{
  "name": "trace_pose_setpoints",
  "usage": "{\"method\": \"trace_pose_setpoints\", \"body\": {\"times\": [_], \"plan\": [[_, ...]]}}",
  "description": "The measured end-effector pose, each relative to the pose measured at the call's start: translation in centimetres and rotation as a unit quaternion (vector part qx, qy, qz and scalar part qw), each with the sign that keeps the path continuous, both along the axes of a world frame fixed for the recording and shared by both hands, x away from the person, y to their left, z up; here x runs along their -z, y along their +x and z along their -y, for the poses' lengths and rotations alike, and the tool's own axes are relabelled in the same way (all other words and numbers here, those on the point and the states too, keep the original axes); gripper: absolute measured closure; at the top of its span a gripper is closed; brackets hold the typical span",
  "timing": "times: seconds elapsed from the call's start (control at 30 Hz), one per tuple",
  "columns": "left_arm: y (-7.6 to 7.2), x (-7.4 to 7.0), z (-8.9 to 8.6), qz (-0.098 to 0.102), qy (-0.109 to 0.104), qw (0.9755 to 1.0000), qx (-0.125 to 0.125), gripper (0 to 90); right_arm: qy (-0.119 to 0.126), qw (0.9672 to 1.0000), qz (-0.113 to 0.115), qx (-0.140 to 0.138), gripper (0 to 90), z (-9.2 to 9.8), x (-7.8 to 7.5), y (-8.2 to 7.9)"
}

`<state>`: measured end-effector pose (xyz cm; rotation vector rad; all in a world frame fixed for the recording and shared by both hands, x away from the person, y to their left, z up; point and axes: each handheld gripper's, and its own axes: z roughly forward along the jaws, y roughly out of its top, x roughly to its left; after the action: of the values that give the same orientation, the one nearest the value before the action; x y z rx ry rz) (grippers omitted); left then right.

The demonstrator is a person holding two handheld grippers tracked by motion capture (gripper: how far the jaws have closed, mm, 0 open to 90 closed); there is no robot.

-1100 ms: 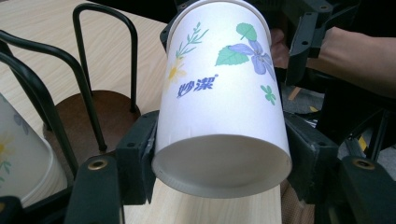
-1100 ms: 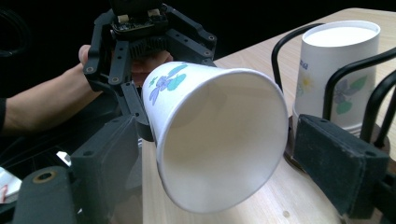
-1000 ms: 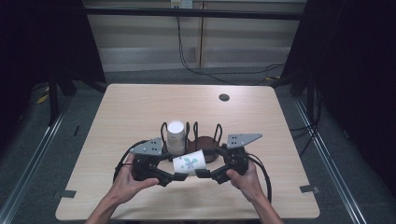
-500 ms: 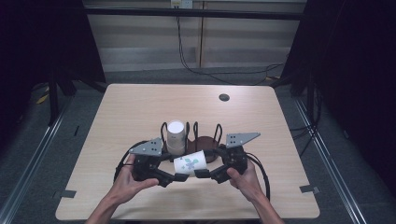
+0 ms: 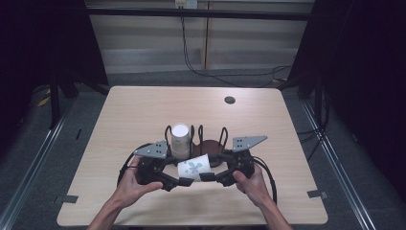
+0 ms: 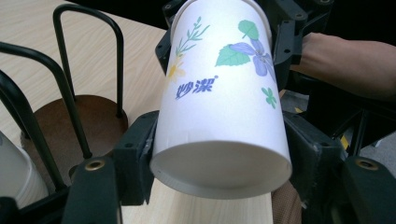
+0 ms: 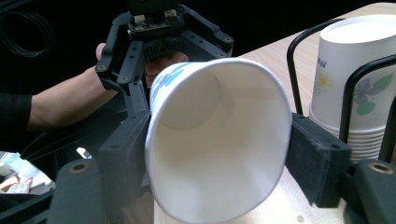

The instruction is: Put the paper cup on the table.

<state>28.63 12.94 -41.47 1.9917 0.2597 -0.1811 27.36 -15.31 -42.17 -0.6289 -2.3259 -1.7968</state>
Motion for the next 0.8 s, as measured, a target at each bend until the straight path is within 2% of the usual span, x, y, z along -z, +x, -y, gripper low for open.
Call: {"method": "trace_pose_setpoints", "body": {"times": [0.23,0.37,0.57,0.67,0.8], "plan": [[-0.08,0.21,0.11,0.002,0.006,1.0,-0.002,30.9,0.001,1.0,0.001,-0.004,32.0,0.07,-0.01,-0.1],[0.01,0.36,0.13,0.002,0.011,0.9999,-0.004,29.5,-0.006,1.0,0.0,-0.003,32.0,-0.02,0.0,-0.1],[0.08,0.4,0.09,0.004,0.02,0.9997,-0.013,23.4,-0.011,0.9999,0.001,-0.003,32.0,-0.01,0.02,-0.1],[0.09,0.45,0.04,0.002,0.027,0.9994,-0.019,17.5,-0.019,0.9998,0.0,-0.001,32.0,-0.03,-0.03,-0.09],[0.05,0.53,-0.11,0.002,0.038,0.9991,-0.021,16.0,-0.024,0.9997,0.001,0.0,32.0,-0.06,-0.13,-0.12]]}}
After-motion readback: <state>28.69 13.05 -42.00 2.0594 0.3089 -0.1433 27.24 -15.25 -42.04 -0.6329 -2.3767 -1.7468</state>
